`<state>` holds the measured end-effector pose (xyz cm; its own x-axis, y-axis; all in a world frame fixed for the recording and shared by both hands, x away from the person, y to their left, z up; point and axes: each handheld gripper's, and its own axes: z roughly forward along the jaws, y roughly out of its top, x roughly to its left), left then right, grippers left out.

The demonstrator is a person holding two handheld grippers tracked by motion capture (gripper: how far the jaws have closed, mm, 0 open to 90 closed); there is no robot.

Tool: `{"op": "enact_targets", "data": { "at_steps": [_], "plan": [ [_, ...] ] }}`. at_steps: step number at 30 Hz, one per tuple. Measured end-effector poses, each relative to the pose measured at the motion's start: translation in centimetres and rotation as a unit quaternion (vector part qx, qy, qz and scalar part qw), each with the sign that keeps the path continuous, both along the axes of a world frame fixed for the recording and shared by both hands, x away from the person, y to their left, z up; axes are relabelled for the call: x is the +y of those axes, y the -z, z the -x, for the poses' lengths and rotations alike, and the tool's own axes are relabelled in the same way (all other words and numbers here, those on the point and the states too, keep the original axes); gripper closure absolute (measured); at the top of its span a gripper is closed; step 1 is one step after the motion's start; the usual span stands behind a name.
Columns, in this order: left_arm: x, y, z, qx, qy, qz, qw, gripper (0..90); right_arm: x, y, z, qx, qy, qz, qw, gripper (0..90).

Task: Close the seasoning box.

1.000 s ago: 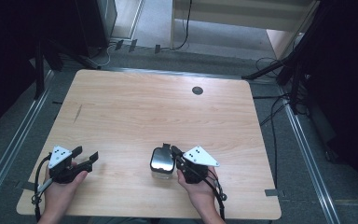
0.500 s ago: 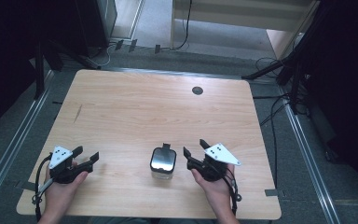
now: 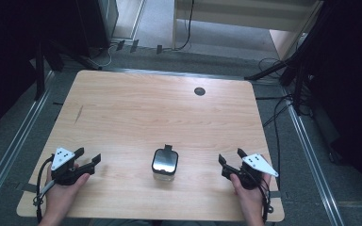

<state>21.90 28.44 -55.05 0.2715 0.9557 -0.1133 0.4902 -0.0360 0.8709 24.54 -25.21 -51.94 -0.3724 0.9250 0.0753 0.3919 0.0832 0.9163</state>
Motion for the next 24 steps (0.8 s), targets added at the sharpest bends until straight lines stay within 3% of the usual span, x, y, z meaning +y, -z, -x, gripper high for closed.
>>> {"op": "enact_targets", "data": {
  "at_steps": [5, 10, 14, 16, 22, 24],
  "plan": [
    [0.0, 0.0, -0.1, 0.002, 0.002, -0.001, 1.0, 28.6, -2.7, 0.9, 0.7, 0.008, 0.022, 0.004, 0.9997, 24.0],
    [0.0, 0.0, -0.1, 0.003, 0.003, 0.001, 1.0, 28.6, -4.7, 1.8, 1.4, 0.022, 0.027, 0.004, 0.9994, 25.0],
    [0.1, 0.0, -0.2, 0.007, 0.004, 0.006, 1.0, 28.7, -5.5, 2.7, 1.8, 0.035, 0.037, 0.027, 0.9984, 25.1],
    [0.1, 0.0, -0.2, 0.008, 0.004, 0.006, 0.9999, 28.9, -5.8, 2.6, 1.8, 0.026, 0.044, 0.04, 0.9979, 25.3],
    [0.2, 0.1, -0.4, 0.014, 0.008, 0.011, 0.9998, 29.1, -6.7, 2.7, 1.5, 0.046, 0.069, 0.03, 0.9961, 25.7],
    [0.2, 0.1, -0.5, 0.016, 0.007, 0.012, 0.9998, 29.1, -6.5, 2.7, 1.2, 0.054, 0.074, 0.039, 0.995, 26.0]
  ]
}}
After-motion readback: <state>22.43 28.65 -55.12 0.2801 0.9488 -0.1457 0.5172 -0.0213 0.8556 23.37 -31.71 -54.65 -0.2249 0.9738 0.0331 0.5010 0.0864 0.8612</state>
